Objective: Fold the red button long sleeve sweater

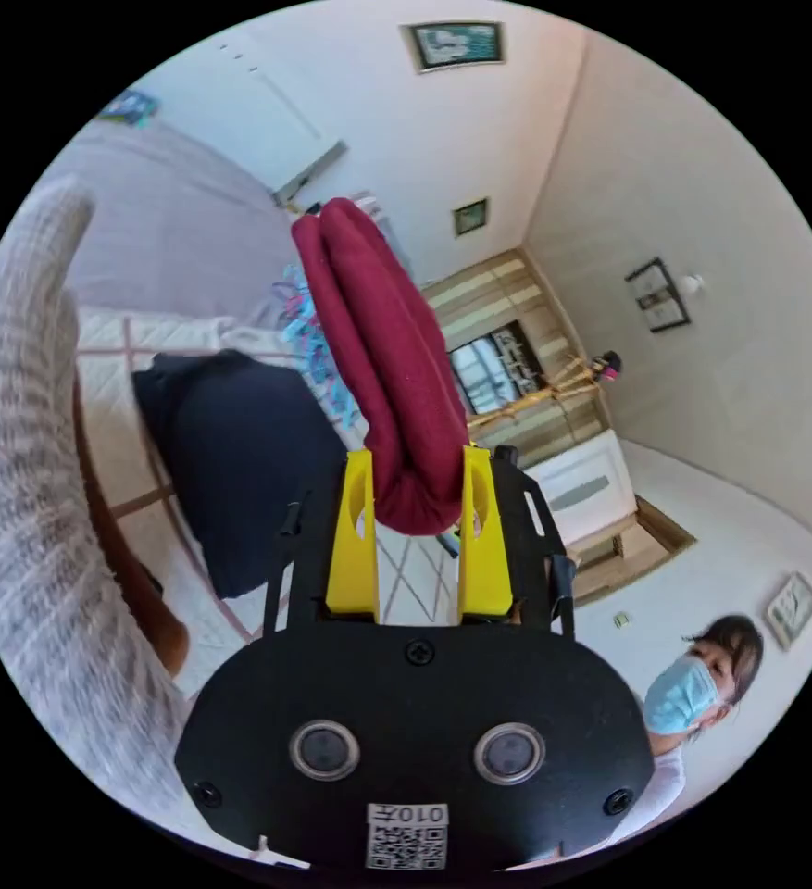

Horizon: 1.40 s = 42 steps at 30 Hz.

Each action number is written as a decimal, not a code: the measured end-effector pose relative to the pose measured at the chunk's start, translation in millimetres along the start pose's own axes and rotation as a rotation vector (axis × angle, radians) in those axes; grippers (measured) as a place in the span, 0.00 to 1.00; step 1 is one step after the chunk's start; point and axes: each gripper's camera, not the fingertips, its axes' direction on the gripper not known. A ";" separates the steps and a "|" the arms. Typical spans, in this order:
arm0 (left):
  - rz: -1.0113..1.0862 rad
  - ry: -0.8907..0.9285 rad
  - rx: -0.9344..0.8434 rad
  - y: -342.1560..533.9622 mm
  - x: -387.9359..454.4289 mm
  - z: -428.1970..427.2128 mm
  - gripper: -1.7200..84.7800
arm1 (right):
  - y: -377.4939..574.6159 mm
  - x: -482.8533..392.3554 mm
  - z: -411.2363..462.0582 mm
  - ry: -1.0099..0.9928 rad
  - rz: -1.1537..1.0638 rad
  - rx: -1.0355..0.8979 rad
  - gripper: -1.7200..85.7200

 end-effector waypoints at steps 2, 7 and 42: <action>-0.086 -0.287 -0.070 2.0 -27.3 40.3 0.17 | 11.5 48.1 39.1 0.044 0.129 -0.106 0.11; 0.030 -0.362 -0.080 0.5 6.5 63.1 0.16 | 48.1 82.7 54.5 -0.065 0.172 -0.061 0.11; 0.902 -0.885 0.089 384.5 344.3 -81.4 0.04 | 728.4 -312.2 15.7 0.751 -0.480 0.271 0.05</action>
